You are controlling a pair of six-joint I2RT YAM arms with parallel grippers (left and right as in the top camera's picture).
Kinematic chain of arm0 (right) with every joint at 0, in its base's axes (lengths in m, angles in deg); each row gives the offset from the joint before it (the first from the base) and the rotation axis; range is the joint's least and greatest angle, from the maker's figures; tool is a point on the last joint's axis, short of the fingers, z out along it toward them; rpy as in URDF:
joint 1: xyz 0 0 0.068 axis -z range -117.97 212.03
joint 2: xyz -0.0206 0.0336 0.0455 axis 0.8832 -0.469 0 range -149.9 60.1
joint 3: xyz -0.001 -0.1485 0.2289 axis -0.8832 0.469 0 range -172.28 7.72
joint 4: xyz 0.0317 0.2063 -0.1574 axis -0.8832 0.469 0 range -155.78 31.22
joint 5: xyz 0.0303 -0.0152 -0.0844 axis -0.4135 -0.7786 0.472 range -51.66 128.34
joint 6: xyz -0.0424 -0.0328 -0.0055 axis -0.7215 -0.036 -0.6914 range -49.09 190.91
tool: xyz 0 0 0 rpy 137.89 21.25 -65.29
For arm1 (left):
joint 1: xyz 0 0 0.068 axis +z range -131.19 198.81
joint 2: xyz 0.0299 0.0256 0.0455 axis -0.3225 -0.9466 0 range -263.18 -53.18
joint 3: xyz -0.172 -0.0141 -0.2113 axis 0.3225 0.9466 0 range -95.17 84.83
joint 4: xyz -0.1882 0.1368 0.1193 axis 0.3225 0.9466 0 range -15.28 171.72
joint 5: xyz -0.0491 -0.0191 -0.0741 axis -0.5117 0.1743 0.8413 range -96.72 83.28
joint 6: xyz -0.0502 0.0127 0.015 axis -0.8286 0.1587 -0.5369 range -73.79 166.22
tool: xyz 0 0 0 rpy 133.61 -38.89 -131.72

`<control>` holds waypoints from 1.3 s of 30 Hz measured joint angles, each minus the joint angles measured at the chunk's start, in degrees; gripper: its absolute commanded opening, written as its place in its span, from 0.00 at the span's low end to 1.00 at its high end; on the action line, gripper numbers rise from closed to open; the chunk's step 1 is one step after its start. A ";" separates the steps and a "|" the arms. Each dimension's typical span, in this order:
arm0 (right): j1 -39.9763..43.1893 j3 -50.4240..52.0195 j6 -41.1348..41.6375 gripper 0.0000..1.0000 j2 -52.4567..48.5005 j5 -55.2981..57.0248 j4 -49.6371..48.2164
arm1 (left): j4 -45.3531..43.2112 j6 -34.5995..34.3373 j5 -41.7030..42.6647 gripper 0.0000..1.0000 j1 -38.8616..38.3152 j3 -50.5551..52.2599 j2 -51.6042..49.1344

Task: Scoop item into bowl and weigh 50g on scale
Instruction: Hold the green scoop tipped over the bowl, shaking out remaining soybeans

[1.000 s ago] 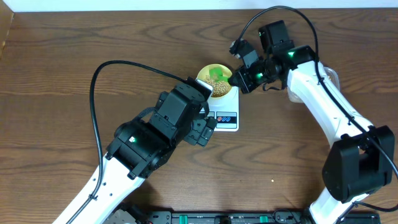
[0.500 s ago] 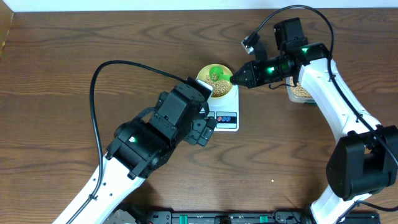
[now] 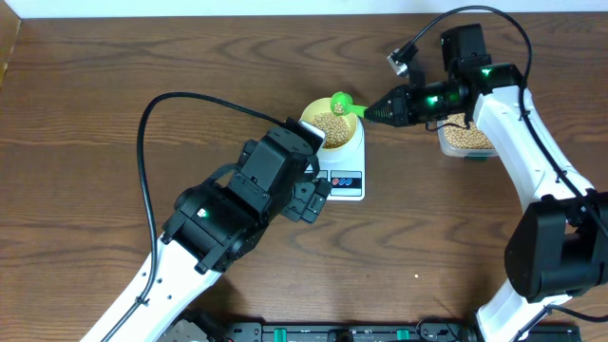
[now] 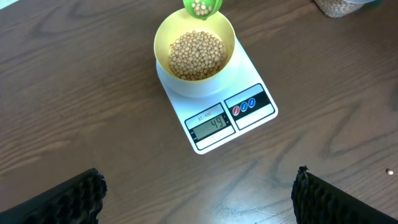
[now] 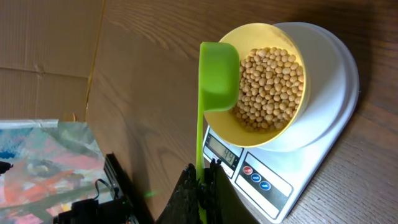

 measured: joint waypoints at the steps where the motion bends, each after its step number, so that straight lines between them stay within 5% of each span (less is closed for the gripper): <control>1: 0.04 0.00 0.00 0.01 -0.02 -0.11 0.00 | 0.00 0.00 0.00 0.98 0.00 0.00 0.00; 39: -8.07 0.00 -18.27 0.01 -0.04 16.48 0.63 | 0.00 0.00 0.00 0.98 0.00 0.00 0.00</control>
